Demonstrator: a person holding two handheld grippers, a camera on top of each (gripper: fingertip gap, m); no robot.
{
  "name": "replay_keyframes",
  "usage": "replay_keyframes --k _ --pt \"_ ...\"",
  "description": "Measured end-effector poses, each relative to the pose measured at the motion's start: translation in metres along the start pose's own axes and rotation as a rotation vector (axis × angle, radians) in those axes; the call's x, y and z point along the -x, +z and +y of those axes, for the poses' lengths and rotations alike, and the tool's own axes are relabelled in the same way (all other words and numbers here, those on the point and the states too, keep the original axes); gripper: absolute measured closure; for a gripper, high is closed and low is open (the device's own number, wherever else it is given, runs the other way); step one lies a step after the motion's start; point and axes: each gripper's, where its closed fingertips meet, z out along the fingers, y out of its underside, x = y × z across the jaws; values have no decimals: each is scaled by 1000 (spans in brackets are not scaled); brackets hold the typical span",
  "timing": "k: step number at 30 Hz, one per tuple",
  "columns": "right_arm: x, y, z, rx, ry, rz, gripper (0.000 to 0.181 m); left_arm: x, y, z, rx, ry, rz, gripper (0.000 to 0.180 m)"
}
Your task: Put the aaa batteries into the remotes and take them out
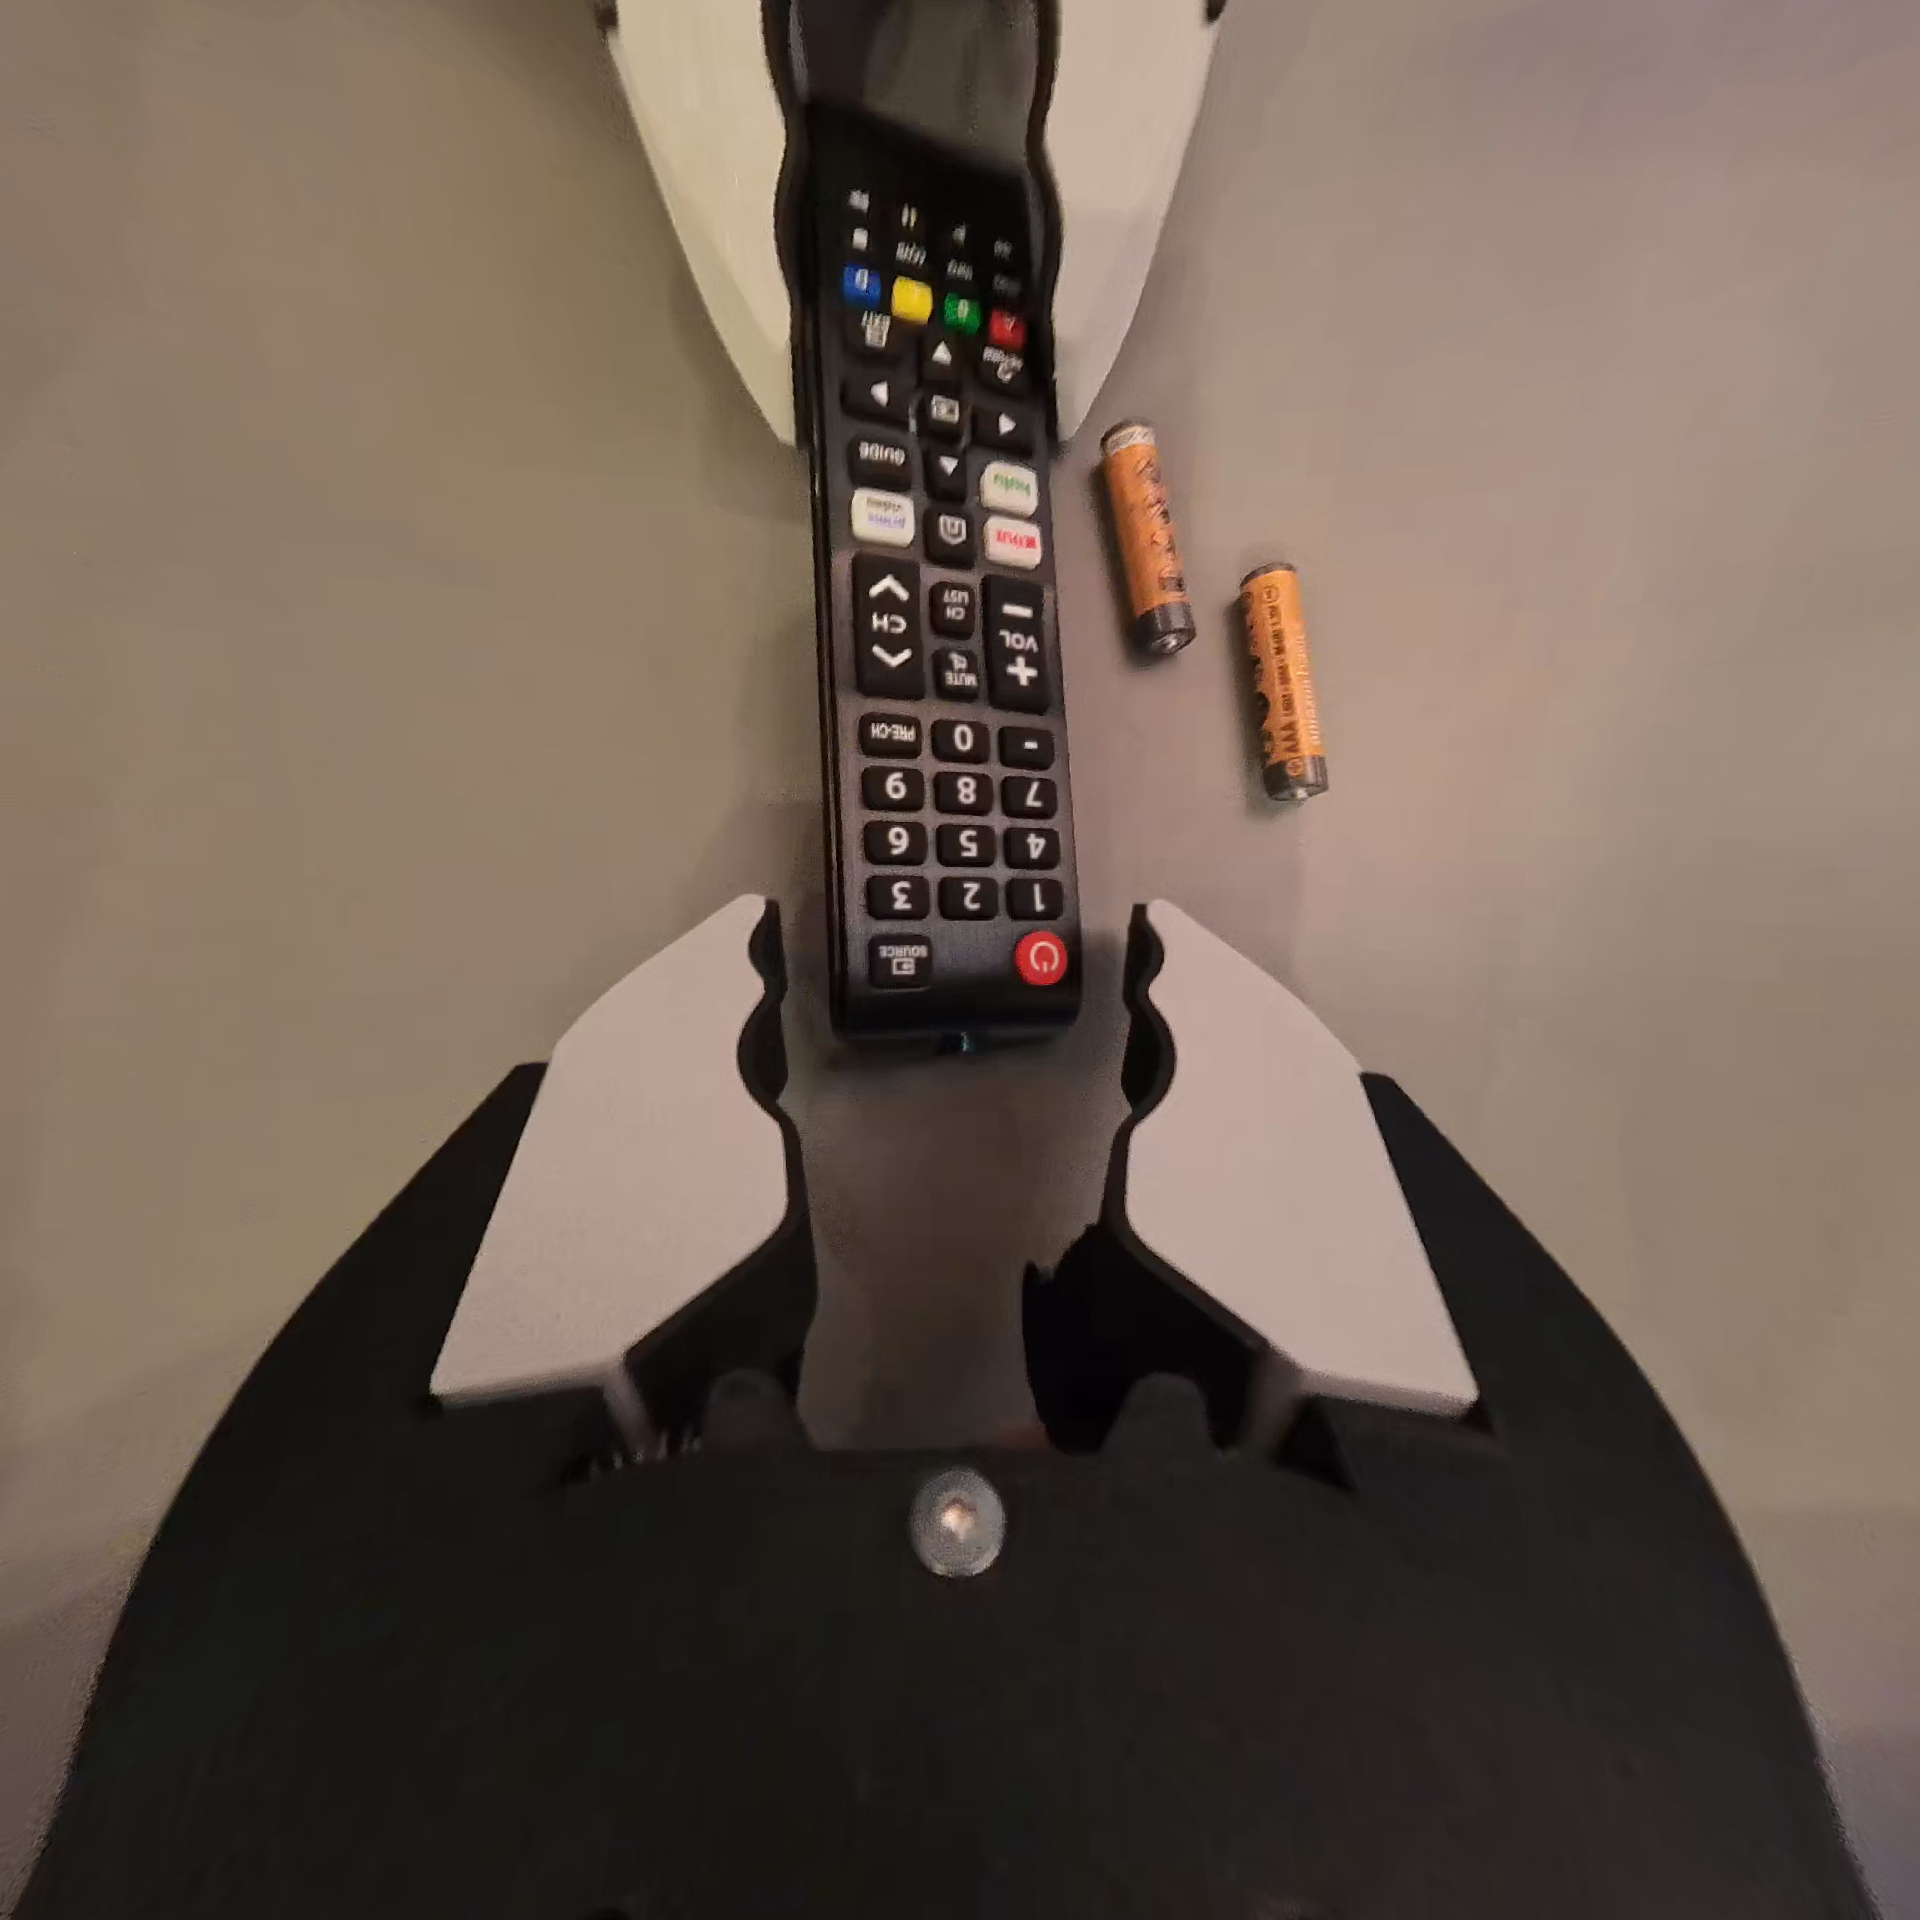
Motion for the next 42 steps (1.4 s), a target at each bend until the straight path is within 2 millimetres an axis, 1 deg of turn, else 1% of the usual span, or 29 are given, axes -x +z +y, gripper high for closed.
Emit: replay_keyframes --k 2,3,4,7,11,13,14,15,16,17,19,22,25,26,27,28,30,32,33,34,35,38,39,40,42 --pt "1 6 -2 14 -50 37 122 -2 0 -1 -5 -20 20 131" --pt "3 9 -6 3 -78 39 132 -4 0 -2 -10 -33 37 131" --pt "3 11 -12 -15 -113 68 137 -4 -1 -2 -15 -50 50 131" --pt "-2 14 -14 10 -181 146 141 -4 -3 -2 -29 -103 76 131" --pt "-1 13 -18 -5 -204 159 143 -5 -5 -3 -45 -136 102 131" --pt "-6 7 -26 -24 -258 235 149 -3 -8 -4 -68 -174 114 132" --pt "-7 4 -29 -12 -289 271 148 -4 -10 -7 -94 -186 132 132" --pt "-9 3 -31 1 -299 311 137 -7 -13 -11 -124 -198 163 132" --pt "-10 3 -30 31 -310 333 133 -10 -15 -16 -159 -210 186 133" --pt "-11 3 -28 68 -343 367 136 -11 -17 -21 -192 -223 201 133" --pt "-15 0 -28 124 -413 442 149 -15 -23 -30 -225 -227 225 133" --pt "-15 -8 -34 154 -481 498 153 -16 -29 -36 -245 -217 217 132" --pt "-14 -15 -38 193 -501 502 154 -15 -33 -39 -265 -200 206 132" --pt "-15 -19 -38 225 -501 494 154 -12 -35 -39 -261 -184 174 127" --pt "-16 -23 -37 268 -497 479 154 -9 -38 -40 -259 -174 141 116" --pt "-18 -29 -36 319 -508 465 154 -5 -43 -43 -264 -167 100 112" --pt "-18 -41 -40 397 -499 416 154 -1 -52 -53 -273 -111 11 113" --pt "-16 -52 -49 460 -485 353 154 -4 -55 -65 -265 -50 -40 121" --pt "-14 -55 -55 478 -493 318 154 -6 -52 -69 -246 -25 -58 127" --pt "-10 -57 -61 486 -488 264 154 -8 -48 -70 -214 1 -76 138" --pt "-7 -59 -68 493 -476 222 155 -8 -45 -70 -183 21 -101 143" --pt "-17 -67 -77 565 -481 195 154 4 -48 -72 -191 8 -192 149" --pt "-22 -68 -84 554 -486 210 153 8 -52 -73 -216 -9 -203 150" --pt "-28 -69 -93 517 -495 242 148 10 -55 -75 -257 -34 -193 150" --pt "-37 -79 -116 397 -476 315 138 11 -66 -82 -388 -97 -142 152"
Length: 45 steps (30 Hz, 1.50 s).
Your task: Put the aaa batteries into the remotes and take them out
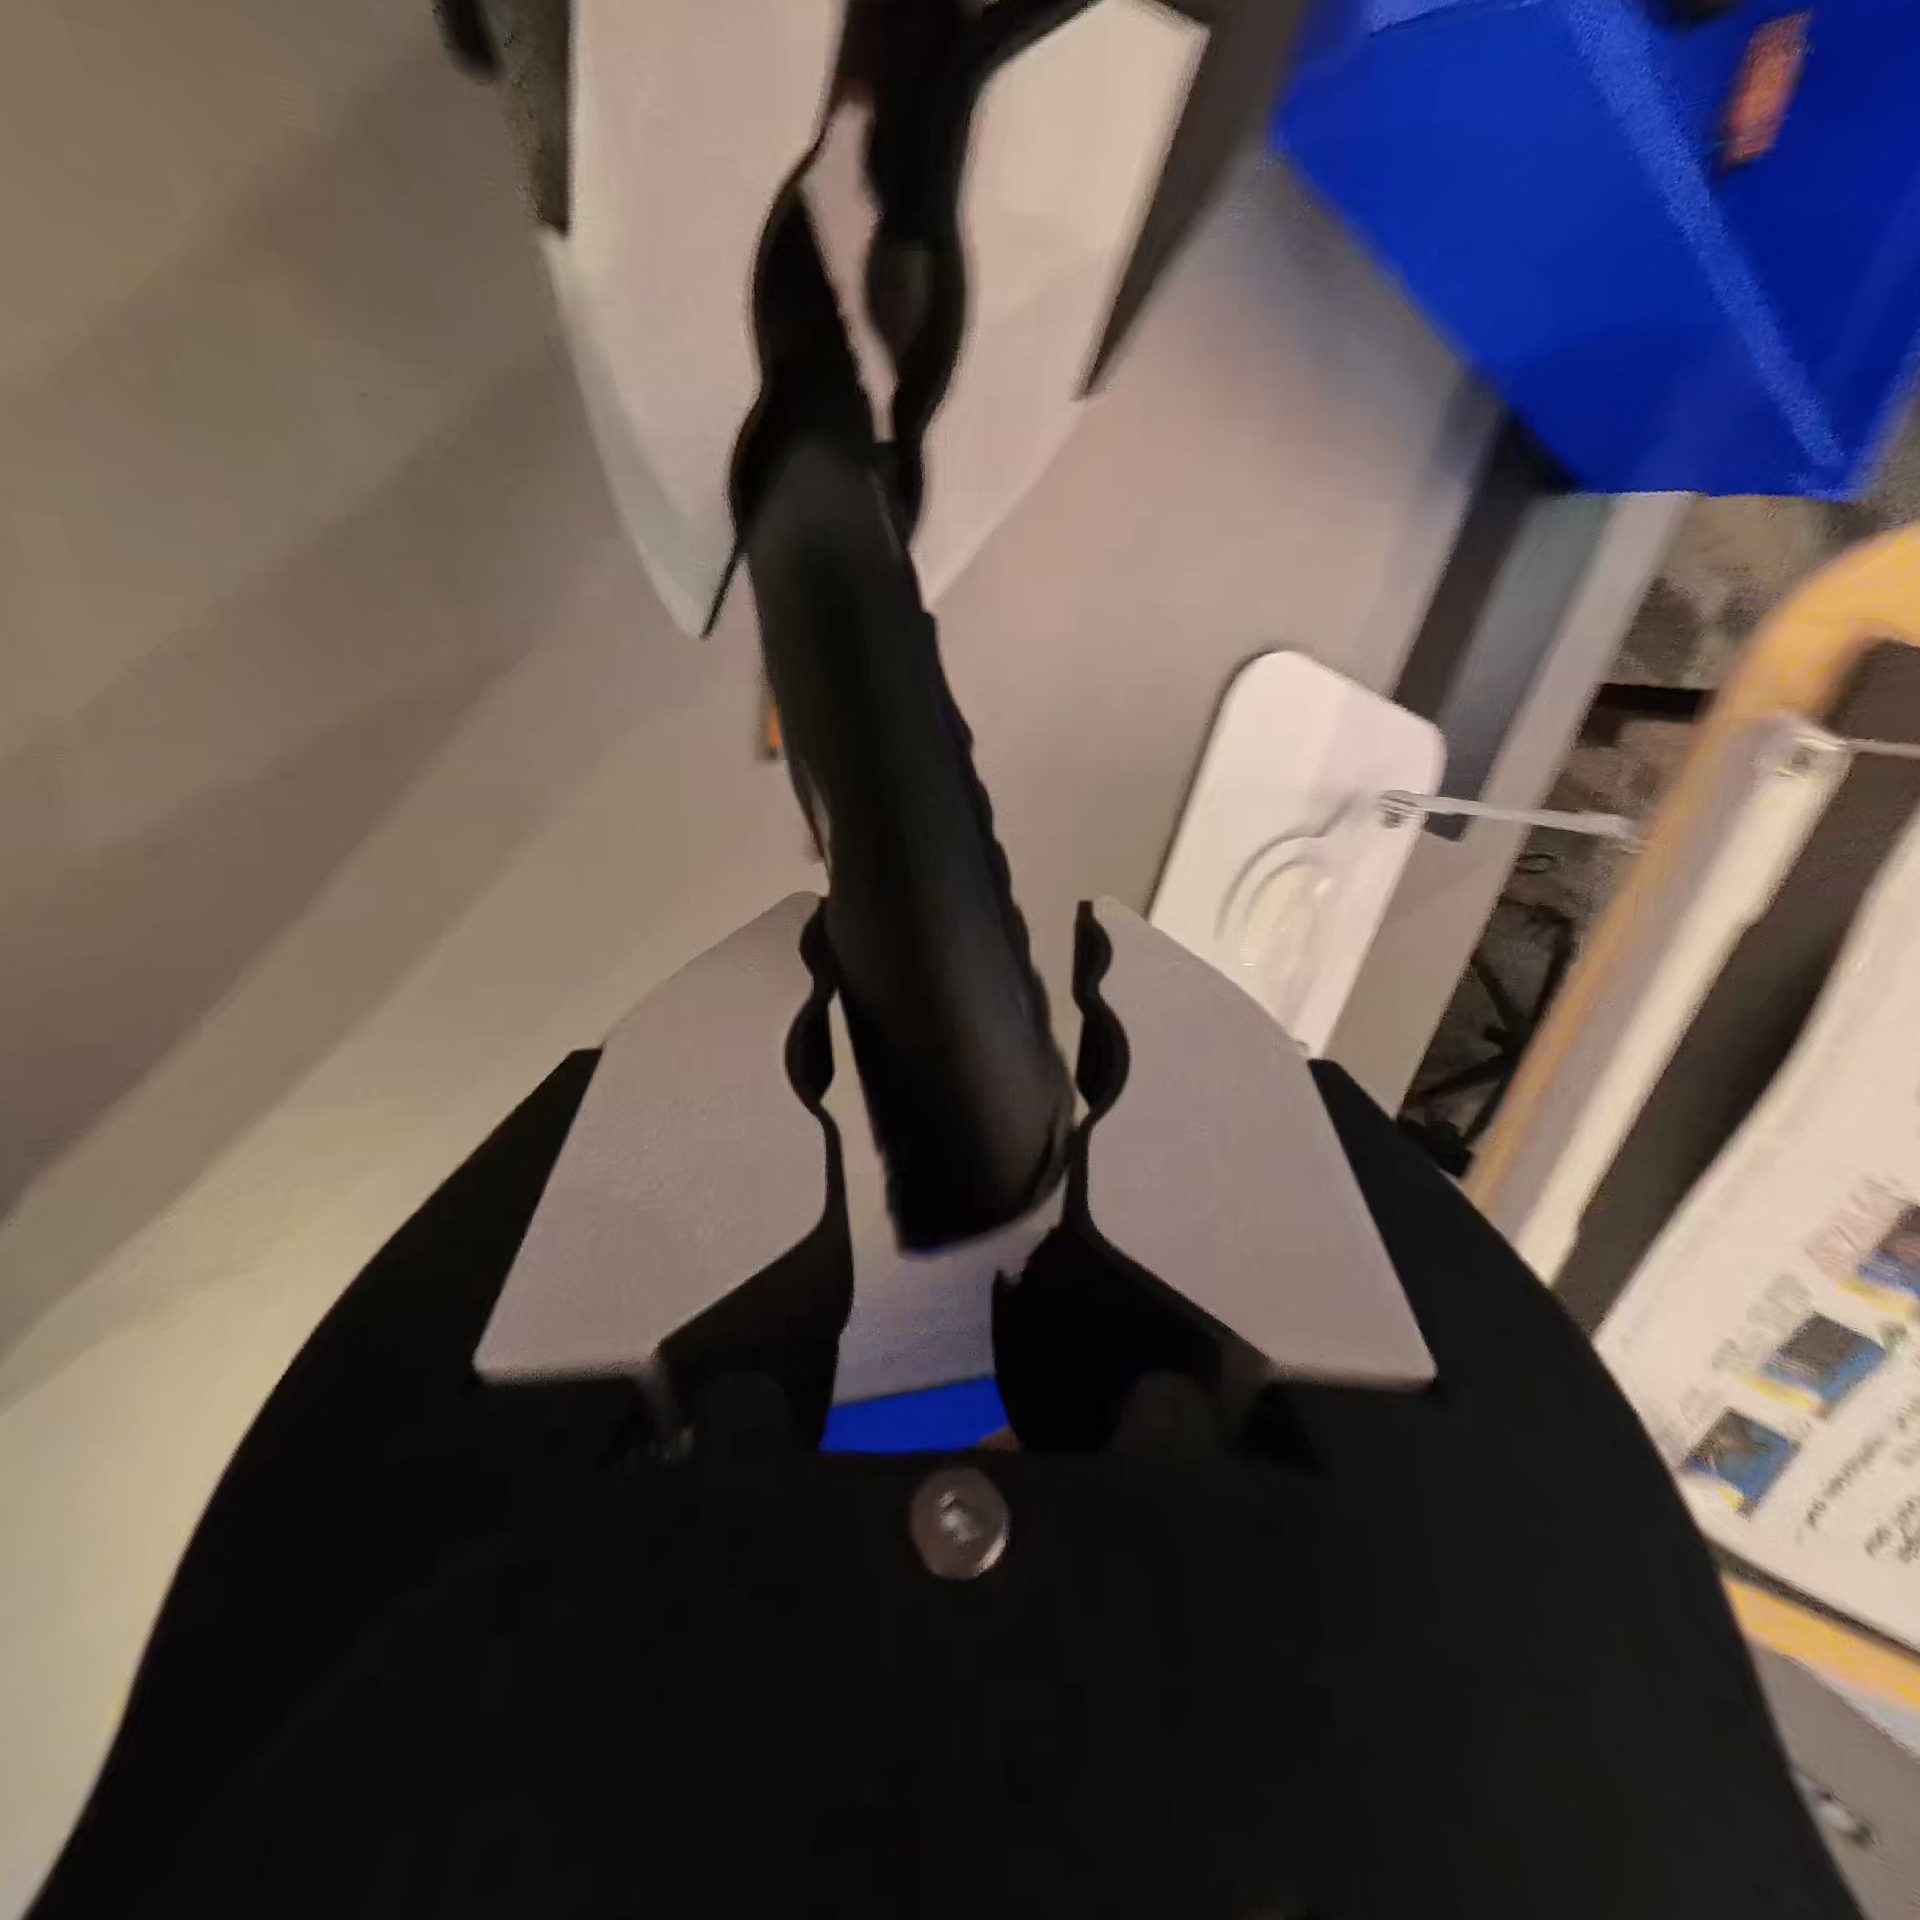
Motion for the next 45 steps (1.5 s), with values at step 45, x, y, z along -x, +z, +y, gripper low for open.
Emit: replay_keyframes --k 45 --pt "33 -17 -59 -920 641 -591 143 -1 -40 -94 -764 -274 171 156"
